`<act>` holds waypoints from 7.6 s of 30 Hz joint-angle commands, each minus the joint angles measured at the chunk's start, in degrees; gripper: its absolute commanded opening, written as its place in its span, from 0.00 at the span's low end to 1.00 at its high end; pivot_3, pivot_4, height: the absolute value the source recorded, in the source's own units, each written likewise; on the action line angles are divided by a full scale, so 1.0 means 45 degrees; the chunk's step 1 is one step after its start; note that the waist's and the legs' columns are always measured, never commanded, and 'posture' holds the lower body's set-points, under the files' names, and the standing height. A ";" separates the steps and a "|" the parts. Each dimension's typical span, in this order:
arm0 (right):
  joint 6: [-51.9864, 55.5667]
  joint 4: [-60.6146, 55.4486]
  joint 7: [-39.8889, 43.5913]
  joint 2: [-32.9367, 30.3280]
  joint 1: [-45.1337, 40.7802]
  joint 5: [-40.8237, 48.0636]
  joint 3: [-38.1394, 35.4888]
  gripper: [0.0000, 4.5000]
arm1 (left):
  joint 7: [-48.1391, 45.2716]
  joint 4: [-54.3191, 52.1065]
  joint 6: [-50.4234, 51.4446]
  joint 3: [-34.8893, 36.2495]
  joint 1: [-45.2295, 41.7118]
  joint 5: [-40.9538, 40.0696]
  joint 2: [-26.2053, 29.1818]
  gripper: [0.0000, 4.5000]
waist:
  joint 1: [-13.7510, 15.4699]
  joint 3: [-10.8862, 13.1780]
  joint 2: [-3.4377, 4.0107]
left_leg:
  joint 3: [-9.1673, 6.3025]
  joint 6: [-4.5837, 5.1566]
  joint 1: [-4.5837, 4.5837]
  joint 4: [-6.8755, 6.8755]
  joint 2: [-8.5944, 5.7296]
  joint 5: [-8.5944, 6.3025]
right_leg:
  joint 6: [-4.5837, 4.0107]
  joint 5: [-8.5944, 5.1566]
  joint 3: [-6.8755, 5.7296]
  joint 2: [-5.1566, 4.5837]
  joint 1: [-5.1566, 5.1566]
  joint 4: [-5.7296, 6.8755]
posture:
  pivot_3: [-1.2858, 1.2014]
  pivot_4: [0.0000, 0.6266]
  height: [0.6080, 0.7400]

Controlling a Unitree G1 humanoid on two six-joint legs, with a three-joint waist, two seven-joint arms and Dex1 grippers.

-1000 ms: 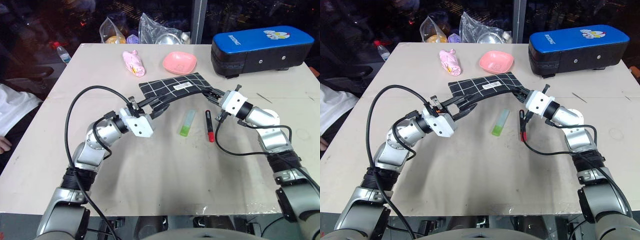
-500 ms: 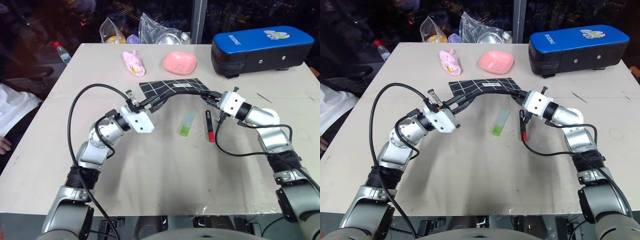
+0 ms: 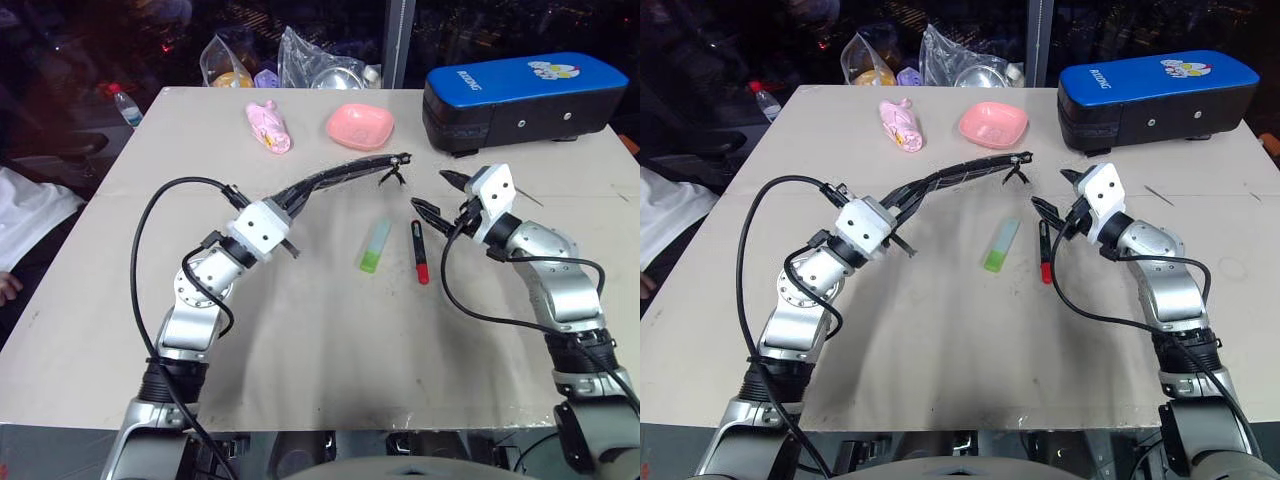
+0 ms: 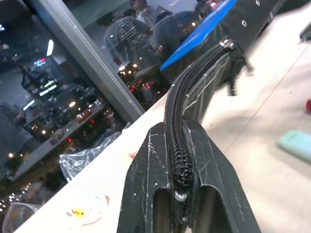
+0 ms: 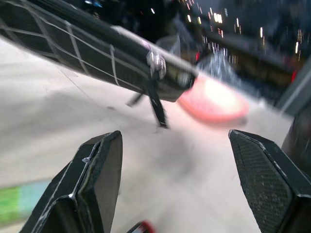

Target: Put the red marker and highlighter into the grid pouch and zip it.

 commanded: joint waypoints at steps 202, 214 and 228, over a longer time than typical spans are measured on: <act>-0.7428 0.4927 -0.0158 -0.0998 -0.4589 -0.7539 0.6722 0.30 | -0.0276 -0.0873 0.0261 -0.1088 0.1347 0.0446 -0.0891 0.00 | -0.0060 0.0003 0.0001 | -0.0001 0.0006 -0.0014 -0.0012 -0.0003 -0.0003 | -0.0016 0.0008 -0.0010 -0.0003 -0.0018 -0.0025 | 0.52 0.24 1.00; -0.8651 0.5235 0.0020 -0.0989 -0.4378 -0.6829 0.5106 0.99 | -0.0075 -0.0836 0.0344 -0.0936 0.1405 0.0469 -0.0908 0.00 | 0.0009 0.0003 0.0000 | 0.0014 -0.0001 -0.0007 -0.0013 0.0010 0.0001 | -0.0016 0.0008 -0.0009 -0.0003 -0.0018 -0.0019 | 0.52 0.24 1.00; 0.4457 -0.4829 -0.1887 0.1219 0.2298 -0.2718 0.0985 0.99 | -0.0360 -0.0540 0.0457 -0.0625 0.1138 -0.0007 -0.0736 0.00 | 0.0012 -0.0001 -0.0003 | -0.0016 0.0001 -0.0012 -0.0016 0.0006 -0.0001 | -0.0016 0.0008 -0.0023 -0.0010 -0.0009 -0.0015 | 0.52 0.24 1.00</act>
